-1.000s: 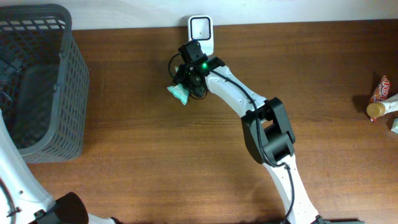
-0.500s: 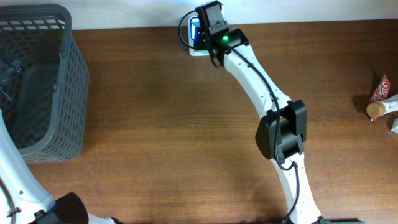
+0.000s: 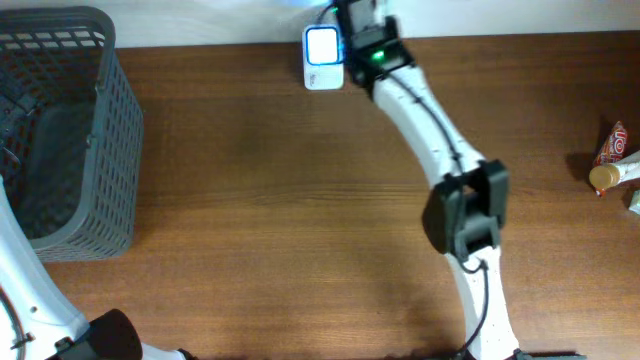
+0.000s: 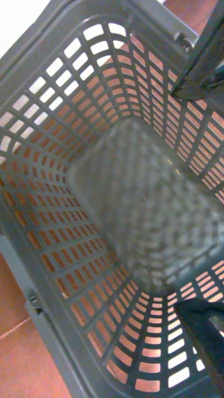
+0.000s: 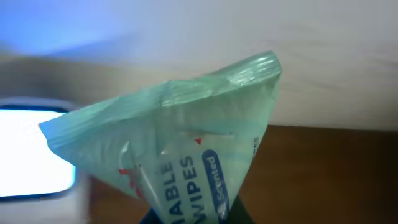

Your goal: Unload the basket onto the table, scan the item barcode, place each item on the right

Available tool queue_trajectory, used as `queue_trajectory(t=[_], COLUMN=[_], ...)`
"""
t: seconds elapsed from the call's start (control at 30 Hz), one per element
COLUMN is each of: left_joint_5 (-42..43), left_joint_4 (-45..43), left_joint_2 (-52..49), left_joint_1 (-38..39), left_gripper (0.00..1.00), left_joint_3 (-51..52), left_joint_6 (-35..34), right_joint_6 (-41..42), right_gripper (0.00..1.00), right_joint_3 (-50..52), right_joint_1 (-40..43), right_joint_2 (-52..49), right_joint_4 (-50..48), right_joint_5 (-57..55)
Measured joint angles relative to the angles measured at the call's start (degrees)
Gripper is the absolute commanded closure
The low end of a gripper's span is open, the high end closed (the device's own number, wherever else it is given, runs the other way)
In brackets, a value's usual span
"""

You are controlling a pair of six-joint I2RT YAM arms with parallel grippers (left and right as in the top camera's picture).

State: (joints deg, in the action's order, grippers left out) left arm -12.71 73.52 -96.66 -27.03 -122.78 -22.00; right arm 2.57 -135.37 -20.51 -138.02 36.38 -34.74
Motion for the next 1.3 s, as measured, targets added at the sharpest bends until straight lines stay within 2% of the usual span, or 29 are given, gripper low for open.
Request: queue_trajectory(t=[0.17, 0.23, 0.33, 0.43, 0.5, 0.57, 0.6, 0.67, 0.7, 0.8, 0.9, 1.0, 1.13, 1.3], left_joint_5=[0.0, 0.0, -0.02, 0.0, 0.0, 0.0, 0.0, 0.0, 0.0, -0.02, -0.02, -0.02, 0.0, 0.0], left_joint_4=[-0.07, -0.02, 0.0, -0.02, -0.02, -0.02, -0.02, -0.02, -0.02, -0.02, -0.02, 0.0, -0.04, 0.04], left_joint_2=[0.0, 0.0, 0.0, 0.0, 0.0, 0.0, 0.0, 0.0, 0.0, 0.0, 0.0, 0.0, 0.0, 0.0], left_joint_1=[0.0, 0.0, 0.0, 0.0, 0.0, 0.0, 0.0, 0.0, 0.0, 0.0, 0.0, 0.0, 0.0, 0.0], left_gripper=[0.01, 0.01, 0.01, 0.01, 0.01, 0.01, 0.01, 0.01, 0.01, 0.01, 0.01, 0.01, 0.01, 0.01], left_joint_3=[0.0, 0.0, 0.0, 0.0, 0.0, 0.0, 0.0, 0.0, 0.0, 0.0, 0.0, 0.0, 0.0, 0.0], left_joint_6=[0.0, 0.0, 0.0, 0.0, 0.0, 0.0, 0.0, 0.0, 0.0, 0.0, 0.0, 0.0, 0.0, 0.0], right_joint_6=[4.55, 8.57, 12.39, 13.75, 14.05, 14.73, 15.23, 15.5, 15.58, 15.67, 15.67, 15.72, 15.72, 15.69], right_gripper=[0.96, 0.87, 0.87, 0.85, 0.73, 0.53, 0.41, 0.09, 0.01, 0.01, 0.01, 0.01, 0.02, 0.01], right_joint_3=[-0.22, 0.0, 0.37, 2.8, 6.75, 9.62, 9.79, 9.81, 9.81, 9.84, 10.14, 10.34, 10.01, 14.97], right_joint_1=[19.91, 30.12, 42.03, 50.84, 55.67, 59.45, 60.19, 61.68, 62.07, 62.58, 62.16, 61.42, 57.99, 43.41], right_joint_2=[10.69, 10.73, 9.46, 9.16, 9.11, 8.81, 8.79, 8.79, 8.81, 9.51, 14.64, 27.52, 49.44, 62.79], right_joint_4=[24.26, 32.79, 38.36, 39.26, 38.77, 38.51, 38.6, 38.99, 39.15, 40.35, 40.81, 44.83, 51.52, 59.12], right_joint_5=[-2.38, -1.16, 3.72, 9.77, 12.44, 14.03, 14.51, 15.78, 16.17, 17.94, 22.12, 26.56, 29.75, 32.57])
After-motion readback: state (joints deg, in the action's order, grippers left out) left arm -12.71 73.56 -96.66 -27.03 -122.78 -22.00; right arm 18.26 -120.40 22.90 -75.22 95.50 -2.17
